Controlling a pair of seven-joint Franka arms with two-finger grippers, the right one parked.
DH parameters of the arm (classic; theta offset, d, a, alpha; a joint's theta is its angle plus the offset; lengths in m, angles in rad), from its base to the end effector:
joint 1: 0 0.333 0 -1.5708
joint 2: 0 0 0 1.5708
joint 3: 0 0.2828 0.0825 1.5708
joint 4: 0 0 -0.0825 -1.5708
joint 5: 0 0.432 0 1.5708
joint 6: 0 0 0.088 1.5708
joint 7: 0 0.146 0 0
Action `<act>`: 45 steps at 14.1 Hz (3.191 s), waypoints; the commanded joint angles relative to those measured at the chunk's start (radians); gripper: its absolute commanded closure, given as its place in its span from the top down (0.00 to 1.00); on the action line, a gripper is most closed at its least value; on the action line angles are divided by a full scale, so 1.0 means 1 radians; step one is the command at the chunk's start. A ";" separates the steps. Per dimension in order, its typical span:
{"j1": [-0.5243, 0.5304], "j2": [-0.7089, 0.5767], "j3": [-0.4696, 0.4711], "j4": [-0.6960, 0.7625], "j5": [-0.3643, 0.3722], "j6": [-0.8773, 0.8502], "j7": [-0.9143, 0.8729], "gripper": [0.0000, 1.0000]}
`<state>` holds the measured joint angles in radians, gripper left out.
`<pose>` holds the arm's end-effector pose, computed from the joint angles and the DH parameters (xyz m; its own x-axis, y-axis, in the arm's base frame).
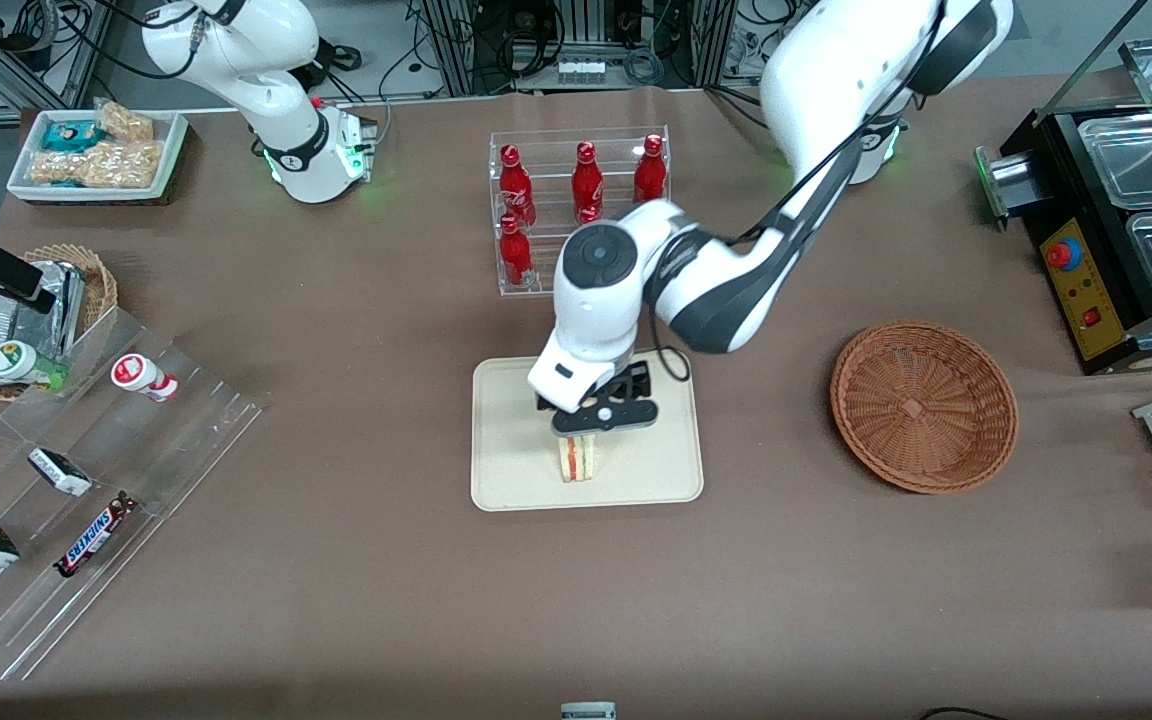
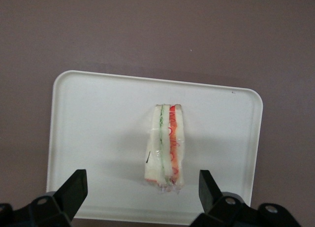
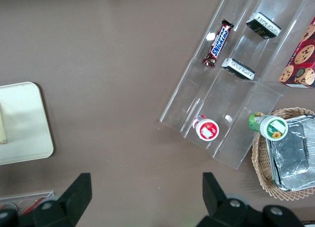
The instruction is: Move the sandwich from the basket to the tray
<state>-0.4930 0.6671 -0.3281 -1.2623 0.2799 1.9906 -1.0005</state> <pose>0.5781 -0.5124 0.3084 0.9826 0.1536 0.1046 0.1497 -0.9877 0.0440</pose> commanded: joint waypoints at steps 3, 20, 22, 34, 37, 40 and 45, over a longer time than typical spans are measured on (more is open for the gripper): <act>0.057 -0.110 0.003 -0.031 -0.045 -0.110 0.000 1.00; 0.415 -0.451 0.004 -0.333 -0.191 -0.280 0.374 1.00; 0.461 -0.486 0.004 -0.365 -0.217 -0.282 0.433 1.00; 0.481 -0.655 0.248 -0.316 -0.315 -0.500 0.994 1.00; 0.481 -0.638 0.247 -0.281 -0.309 -0.449 1.010 1.00; 0.476 -0.647 0.248 -0.285 -0.276 -0.466 1.014 1.00; 0.422 -0.649 0.273 -0.284 -0.258 -0.463 1.007 1.00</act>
<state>-0.0550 0.0144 -0.0755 -1.5687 0.0091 1.5391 0.0019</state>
